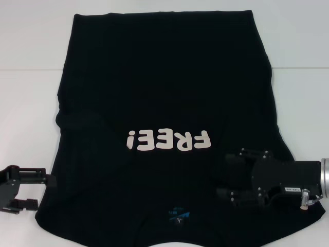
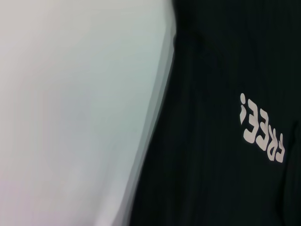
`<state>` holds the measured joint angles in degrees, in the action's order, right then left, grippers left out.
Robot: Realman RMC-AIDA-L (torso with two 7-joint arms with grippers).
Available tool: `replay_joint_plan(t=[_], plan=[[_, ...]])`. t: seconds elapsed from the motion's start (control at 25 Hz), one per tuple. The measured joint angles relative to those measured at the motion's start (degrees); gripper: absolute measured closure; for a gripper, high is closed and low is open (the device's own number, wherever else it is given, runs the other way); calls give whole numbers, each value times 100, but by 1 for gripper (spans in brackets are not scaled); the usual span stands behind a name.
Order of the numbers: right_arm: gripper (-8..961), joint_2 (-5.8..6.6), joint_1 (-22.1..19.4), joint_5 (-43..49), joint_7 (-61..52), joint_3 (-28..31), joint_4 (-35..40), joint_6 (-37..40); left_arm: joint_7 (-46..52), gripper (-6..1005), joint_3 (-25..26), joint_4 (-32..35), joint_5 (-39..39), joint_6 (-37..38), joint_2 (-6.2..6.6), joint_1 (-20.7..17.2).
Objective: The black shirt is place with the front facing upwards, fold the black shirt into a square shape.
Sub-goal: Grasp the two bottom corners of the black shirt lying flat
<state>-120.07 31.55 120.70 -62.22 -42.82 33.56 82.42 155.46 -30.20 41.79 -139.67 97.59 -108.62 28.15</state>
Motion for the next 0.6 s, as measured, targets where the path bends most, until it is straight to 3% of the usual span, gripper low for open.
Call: replay_joint_plan(t=[0.6], plan=[[38,11,48,-3,133,-22,-20,75,226,124,-3,-38,-716,-222,-66,108]])
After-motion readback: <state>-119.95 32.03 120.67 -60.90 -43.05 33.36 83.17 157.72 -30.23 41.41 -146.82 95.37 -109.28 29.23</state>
